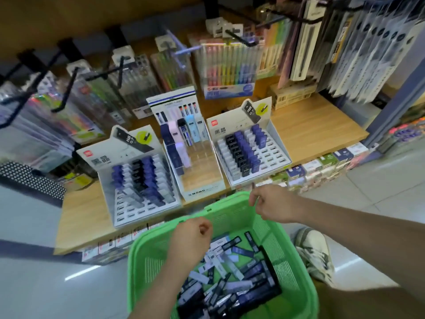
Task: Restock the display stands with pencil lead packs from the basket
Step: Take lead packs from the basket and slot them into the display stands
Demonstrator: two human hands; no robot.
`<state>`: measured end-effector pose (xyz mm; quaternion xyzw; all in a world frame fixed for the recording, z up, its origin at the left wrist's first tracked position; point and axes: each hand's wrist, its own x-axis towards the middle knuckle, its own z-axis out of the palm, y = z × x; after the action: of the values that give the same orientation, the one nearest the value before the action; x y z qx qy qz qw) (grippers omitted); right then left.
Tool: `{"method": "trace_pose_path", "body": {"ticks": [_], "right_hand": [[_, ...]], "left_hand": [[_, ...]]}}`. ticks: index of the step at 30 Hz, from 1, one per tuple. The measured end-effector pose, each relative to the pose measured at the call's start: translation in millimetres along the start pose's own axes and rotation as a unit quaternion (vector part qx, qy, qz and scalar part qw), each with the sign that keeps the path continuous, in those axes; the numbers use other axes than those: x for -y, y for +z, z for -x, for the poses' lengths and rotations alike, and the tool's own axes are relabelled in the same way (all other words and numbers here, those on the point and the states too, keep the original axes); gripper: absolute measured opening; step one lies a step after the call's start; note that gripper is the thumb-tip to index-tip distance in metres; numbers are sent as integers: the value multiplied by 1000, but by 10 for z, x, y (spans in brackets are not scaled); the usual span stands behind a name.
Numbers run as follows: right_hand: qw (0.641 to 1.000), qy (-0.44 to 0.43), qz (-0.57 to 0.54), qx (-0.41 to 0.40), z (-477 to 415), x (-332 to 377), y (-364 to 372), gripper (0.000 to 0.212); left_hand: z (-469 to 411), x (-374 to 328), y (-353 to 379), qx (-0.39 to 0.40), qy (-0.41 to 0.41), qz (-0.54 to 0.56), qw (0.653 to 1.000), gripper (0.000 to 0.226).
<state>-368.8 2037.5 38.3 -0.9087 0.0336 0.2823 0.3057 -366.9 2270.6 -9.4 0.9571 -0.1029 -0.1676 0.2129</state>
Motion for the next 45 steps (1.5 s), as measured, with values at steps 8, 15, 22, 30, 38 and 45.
{"method": "trace_pose_path", "body": {"ticks": [8, 15, 22, 30, 38, 45], "right_hand": [[989, 54, 74, 119, -430, -213, 1380, 57], [986, 66, 122, 95, -759, -716, 2223, 97], [973, -25, 217, 73, -1177, -734, 2475, 93], [969, -26, 243, 35, -1348, -659, 2694, 96], [943, -27, 322, 77, -1246, -671, 2739, 73], [941, 21, 333, 52, -1216, -650, 2774, 51]], "left_hand": [[319, 859, 973, 143, -107, -9, 984, 35], [328, 1329, 1579, 180, -103, -75, 975, 89], [-2, 1473, 1727, 149, -88, -126, 977, 94], [-123, 1582, 1860, 122, -109, -147, 975, 99], [-208, 1520, 1892, 176, -76, -155, 969, 71], [-245, 1536, 1860, 160, -63, -175, 969, 38]]}}
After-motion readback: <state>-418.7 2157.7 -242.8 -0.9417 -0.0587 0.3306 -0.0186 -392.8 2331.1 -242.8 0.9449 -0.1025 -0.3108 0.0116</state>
